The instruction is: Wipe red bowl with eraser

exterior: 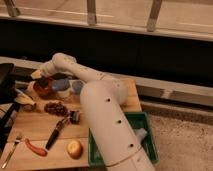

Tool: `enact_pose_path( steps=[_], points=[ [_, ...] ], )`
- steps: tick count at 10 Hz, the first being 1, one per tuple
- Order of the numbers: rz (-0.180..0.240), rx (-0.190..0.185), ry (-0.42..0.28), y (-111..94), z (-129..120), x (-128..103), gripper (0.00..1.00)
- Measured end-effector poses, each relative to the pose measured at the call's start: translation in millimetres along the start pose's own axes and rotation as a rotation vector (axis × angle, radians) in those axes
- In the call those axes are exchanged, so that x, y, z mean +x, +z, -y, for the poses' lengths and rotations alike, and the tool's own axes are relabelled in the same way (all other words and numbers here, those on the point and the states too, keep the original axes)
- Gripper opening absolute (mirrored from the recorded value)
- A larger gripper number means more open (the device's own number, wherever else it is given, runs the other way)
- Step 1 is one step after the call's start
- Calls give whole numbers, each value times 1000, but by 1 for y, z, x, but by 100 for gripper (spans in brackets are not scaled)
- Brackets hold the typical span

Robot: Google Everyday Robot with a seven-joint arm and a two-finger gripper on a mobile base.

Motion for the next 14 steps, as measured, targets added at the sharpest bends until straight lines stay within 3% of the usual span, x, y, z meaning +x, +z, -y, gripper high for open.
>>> enact_pose_path(
  steps=[6, 9, 14],
  points=[
    [-61, 27, 17, 1, 24, 8, 0],
    [-72, 27, 21, 7, 29, 6, 0],
    [-40, -62, -28, 42, 7, -13, 0]
  ],
)
